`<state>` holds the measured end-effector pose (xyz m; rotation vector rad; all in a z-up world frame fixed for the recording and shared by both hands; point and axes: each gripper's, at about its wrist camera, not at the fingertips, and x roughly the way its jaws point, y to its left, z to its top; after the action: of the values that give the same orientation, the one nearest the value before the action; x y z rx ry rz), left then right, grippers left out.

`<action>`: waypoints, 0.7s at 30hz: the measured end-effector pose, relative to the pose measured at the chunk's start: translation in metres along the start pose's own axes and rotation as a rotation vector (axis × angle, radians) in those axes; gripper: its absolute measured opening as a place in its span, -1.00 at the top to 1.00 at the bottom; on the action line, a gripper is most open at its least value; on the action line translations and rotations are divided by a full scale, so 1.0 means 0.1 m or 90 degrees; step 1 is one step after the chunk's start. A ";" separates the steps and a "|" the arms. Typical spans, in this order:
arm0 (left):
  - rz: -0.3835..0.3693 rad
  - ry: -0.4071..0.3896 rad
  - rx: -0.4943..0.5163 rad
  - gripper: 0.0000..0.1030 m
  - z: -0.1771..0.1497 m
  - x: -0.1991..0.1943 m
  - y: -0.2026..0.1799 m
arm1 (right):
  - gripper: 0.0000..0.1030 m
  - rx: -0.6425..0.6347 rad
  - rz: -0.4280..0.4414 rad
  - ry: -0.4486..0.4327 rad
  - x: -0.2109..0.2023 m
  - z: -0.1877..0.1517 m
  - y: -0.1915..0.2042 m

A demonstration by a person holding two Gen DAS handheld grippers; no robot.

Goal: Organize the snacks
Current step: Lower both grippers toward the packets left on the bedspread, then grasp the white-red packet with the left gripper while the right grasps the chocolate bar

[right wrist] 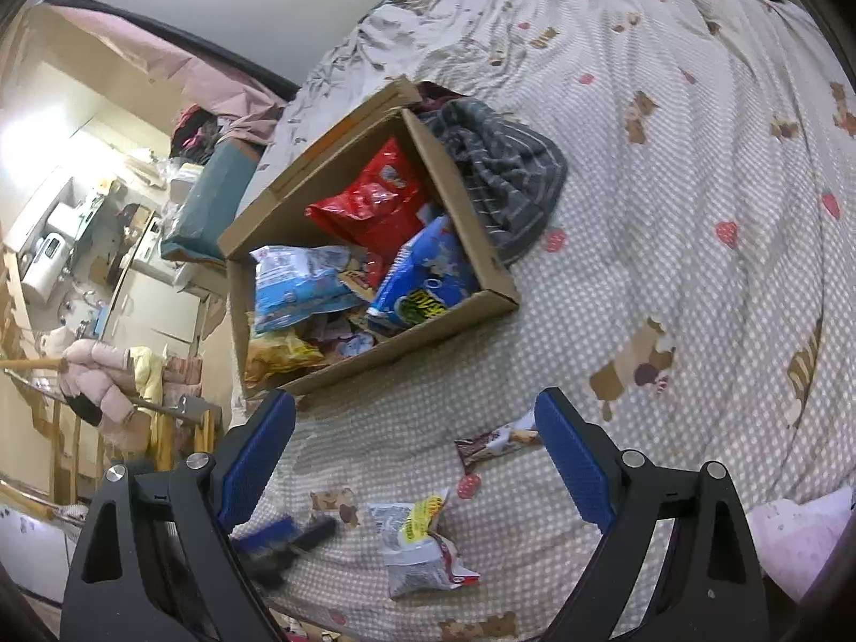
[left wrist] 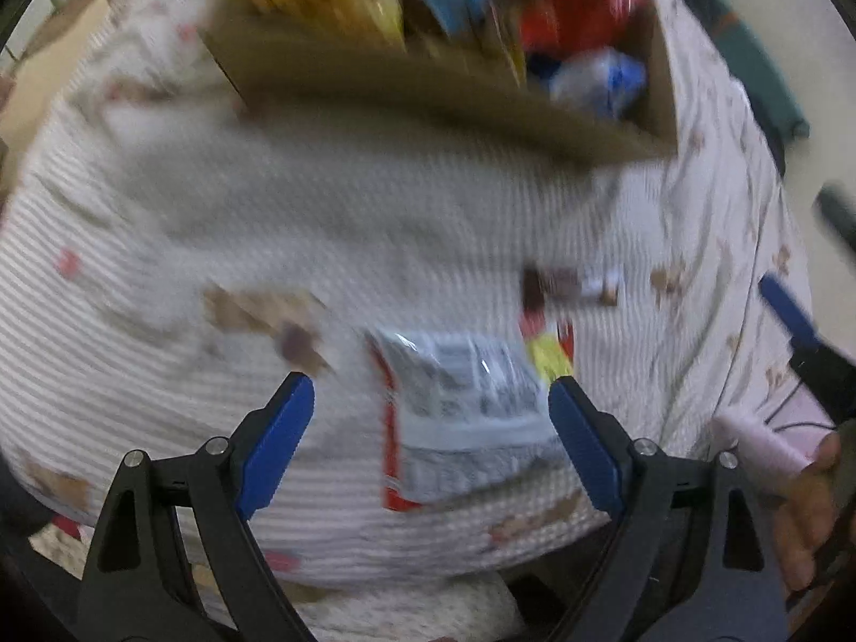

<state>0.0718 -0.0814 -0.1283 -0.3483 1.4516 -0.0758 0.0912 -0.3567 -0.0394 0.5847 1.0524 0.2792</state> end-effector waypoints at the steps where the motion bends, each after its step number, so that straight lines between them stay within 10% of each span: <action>1: -0.006 0.013 -0.002 -0.70 -0.03 0.08 -0.03 | -0.81 0.004 -0.001 0.000 0.00 0.00 -0.02; 12: 0.003 0.076 0.042 -0.81 -0.19 0.59 -0.40 | -0.81 0.017 -0.014 0.010 0.03 0.01 -0.11; 21: -0.012 0.050 0.108 -0.04 -0.09 0.39 -0.45 | -0.81 0.013 -0.045 0.036 0.17 0.03 -0.13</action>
<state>0.0745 -0.1356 -0.1537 -0.2223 1.5083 -0.2296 0.1012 -0.3599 -0.0585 0.5592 1.1294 0.2238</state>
